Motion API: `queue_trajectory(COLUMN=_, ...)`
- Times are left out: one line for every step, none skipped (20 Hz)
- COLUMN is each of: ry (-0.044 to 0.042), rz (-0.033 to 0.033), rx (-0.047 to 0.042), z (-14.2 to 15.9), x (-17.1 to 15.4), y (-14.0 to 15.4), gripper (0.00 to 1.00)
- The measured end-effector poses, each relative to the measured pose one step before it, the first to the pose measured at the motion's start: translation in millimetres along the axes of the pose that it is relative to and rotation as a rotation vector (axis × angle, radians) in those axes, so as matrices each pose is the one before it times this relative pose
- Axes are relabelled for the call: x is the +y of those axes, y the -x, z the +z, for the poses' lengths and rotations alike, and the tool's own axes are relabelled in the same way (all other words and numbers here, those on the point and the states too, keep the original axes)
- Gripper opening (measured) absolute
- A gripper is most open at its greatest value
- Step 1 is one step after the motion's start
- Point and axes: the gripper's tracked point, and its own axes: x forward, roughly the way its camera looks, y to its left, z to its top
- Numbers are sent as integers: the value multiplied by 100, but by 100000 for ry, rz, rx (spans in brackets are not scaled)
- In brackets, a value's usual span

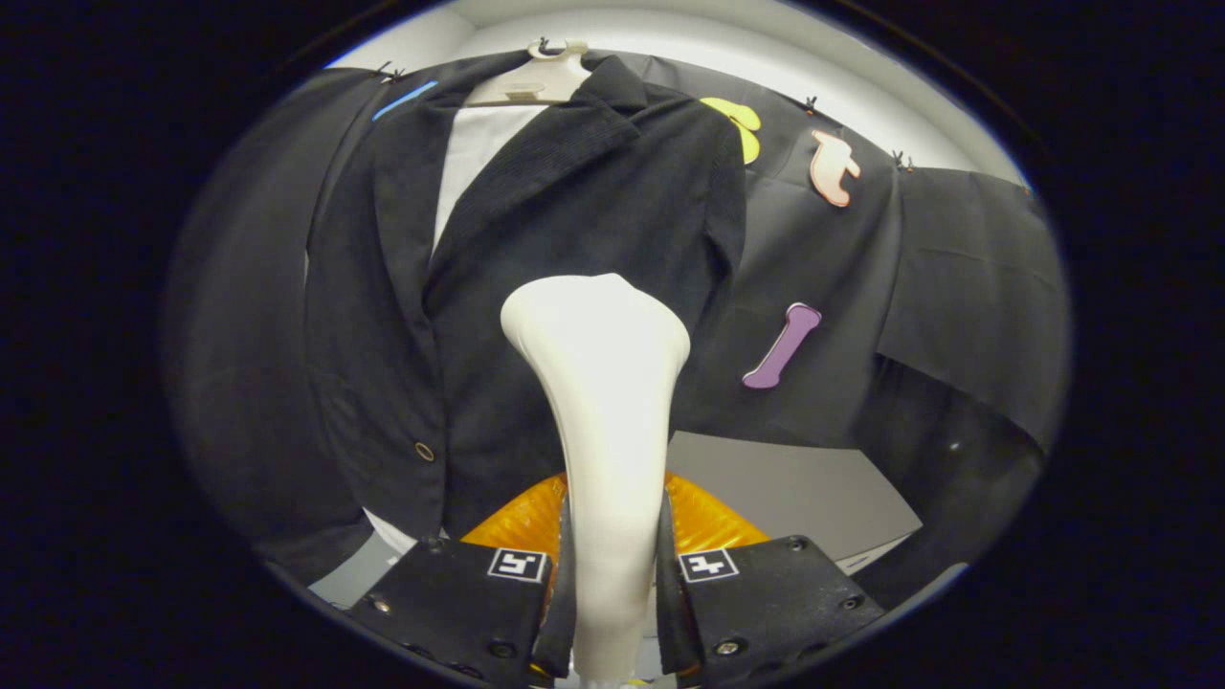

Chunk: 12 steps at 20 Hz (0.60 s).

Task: Iron the clothes twice with a garment steamer, once on the left side and once on the right side.

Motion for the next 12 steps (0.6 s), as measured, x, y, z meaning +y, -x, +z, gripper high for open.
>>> queue_trajectory(ry=14, rz=239, rx=830, z=-529, x=82, y=-137, gripper=37)
queue_trajectory(ry=277, rz=262, rx=1005, z=-651, x=138, y=-88, gripper=37)
queue_trajectory(ry=-211, rz=296, rx=838, z=-473, x=95, y=-87, gripper=37)
queue_trajectory(ry=591, rz=141, rx=1121, z=-686, x=-66, y=-159, gripper=37)
queue_trajectory(ry=56, rz=202, rx=799, z=-550, x=1, y=-84, gripper=37)
queue_trajectory(ry=607, rz=61, rx=1069, z=-659, x=-42, y=-53, gripper=37)
queue_trajectory(ry=147, rz=-39, rx=853, z=-534, x=-35, y=-107, gripper=37)
queue_trajectory(ry=231, rz=88, rx=746, z=-670, x=-116, y=-15, gripper=37)
queue_trajectory(ry=501, rz=-41, rx=824, z=-461, x=-26, y=-73, gripper=37)
queue_trajectory(ry=165, rz=97, rx=578, z=-540, x=-78, y=-64, gripper=37)
queue_trajectory(ry=494, rz=51, rx=630, z=-411, x=33, y=-83, gripper=37)
queue_trajectory(ry=502, rz=-86, rx=611, z=-549, x=-45, y=34, gripper=37)
